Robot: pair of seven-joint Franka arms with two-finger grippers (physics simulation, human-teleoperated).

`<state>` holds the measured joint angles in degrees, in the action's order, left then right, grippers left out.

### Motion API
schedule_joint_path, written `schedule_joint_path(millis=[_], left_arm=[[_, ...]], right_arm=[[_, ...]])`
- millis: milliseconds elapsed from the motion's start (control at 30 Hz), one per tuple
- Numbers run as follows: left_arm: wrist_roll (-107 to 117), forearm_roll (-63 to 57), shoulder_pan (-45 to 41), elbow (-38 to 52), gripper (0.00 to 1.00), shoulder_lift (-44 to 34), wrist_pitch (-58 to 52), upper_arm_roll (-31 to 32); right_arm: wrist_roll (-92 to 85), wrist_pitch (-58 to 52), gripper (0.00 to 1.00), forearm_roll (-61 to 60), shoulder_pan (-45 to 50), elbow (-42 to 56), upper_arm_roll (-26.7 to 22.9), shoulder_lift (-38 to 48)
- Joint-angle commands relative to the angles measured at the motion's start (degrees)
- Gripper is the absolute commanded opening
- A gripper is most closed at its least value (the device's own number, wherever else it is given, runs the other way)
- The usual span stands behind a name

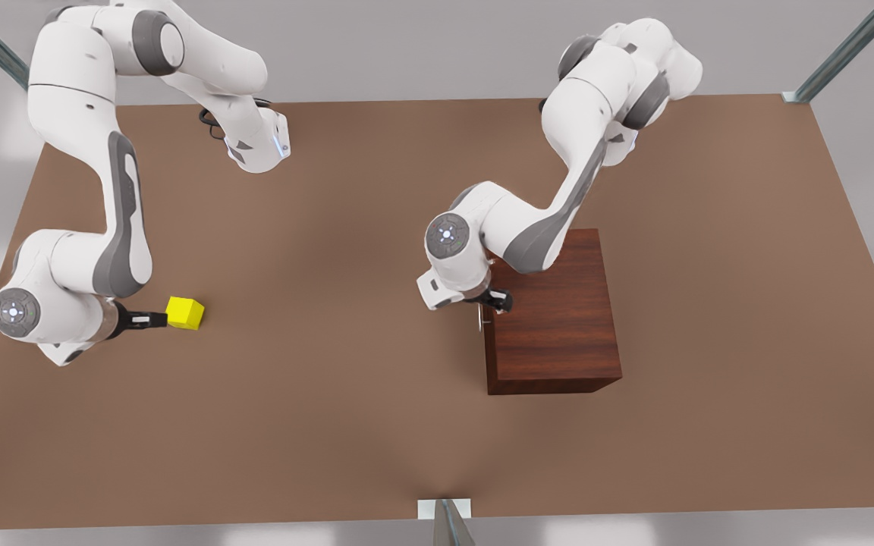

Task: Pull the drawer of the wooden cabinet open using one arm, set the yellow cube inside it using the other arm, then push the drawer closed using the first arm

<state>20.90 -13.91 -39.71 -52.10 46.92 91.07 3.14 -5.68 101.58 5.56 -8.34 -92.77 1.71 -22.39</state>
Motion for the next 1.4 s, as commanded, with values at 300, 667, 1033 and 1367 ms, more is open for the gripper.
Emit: schedule_joint_path(millis=[300, 667, 1033, 1367], left_arm=[[36.1, -1.3, -4.8, 3.5, 1.00, 6.3, 3.4, -5.9], [40.3, -0.1, -5.5, 4.7, 1.00, 8.5, -0.9, -5.7], [40.3, 0.8, -5.4, 4.7, 1.00, 9.9, -0.2, -5.3], [40.5, 1.4, -5.5, 4.7, 0.94, 10.0, 0.3, -5.3]], right_arm=[[5.1, 18.9, 1.00, 0.3, -2.5, -17.1, 0.0, 2.8], [3.6, 18.7, 1.00, -0.3, -4.2, -19.5, 0.0, 0.2], [1.1, 18.7, 1.00, -0.1, -4.9, -18.8, 0.0, -3.4], [1.0, 20.1, 1.00, 0.2, -5.0, -18.5, 0.0, -7.1]])
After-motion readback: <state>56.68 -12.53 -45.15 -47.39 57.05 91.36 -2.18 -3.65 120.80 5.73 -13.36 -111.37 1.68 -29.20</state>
